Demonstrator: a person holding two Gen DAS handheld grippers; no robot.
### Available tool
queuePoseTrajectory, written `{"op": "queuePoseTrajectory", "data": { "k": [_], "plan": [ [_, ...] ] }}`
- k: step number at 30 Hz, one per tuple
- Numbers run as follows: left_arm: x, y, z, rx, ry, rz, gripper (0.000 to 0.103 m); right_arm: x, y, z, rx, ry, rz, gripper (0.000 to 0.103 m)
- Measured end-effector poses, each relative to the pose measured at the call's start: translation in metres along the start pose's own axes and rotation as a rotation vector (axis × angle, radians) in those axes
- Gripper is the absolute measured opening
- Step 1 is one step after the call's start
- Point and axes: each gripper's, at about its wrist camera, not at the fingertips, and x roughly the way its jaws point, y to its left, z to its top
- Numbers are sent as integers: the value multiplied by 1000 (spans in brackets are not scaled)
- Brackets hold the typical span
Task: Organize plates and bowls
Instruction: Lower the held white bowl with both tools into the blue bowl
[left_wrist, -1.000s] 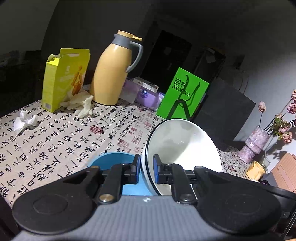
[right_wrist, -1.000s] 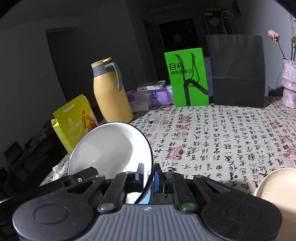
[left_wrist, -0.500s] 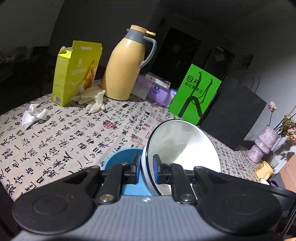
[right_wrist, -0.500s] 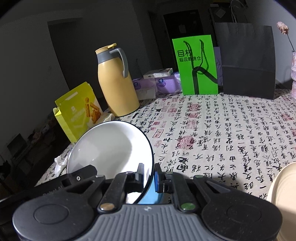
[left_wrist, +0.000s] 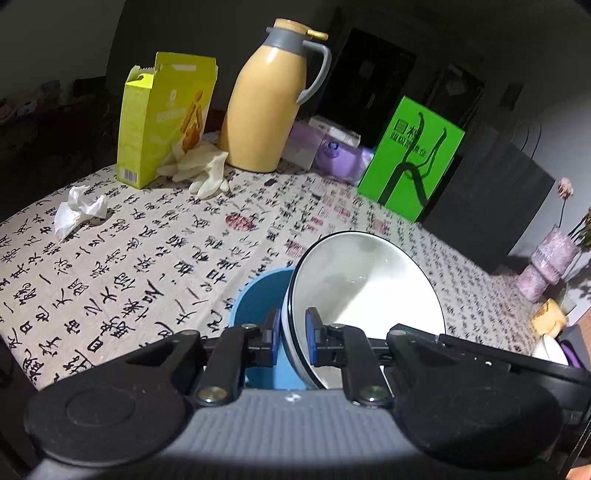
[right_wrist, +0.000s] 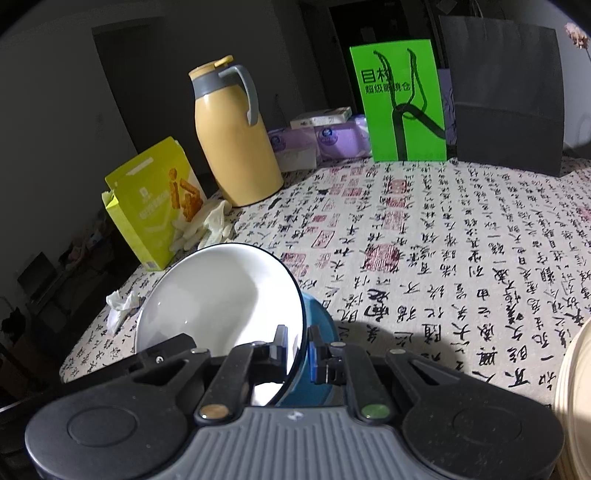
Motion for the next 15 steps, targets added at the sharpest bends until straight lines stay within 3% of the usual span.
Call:
{"op": "queuePoseTrajectory", "data": {
  "k": [15],
  "plan": [
    [20, 3, 4, 32, 125, 46, 15, 24, -6, -1, 11, 103, 7, 11]
  ]
}}
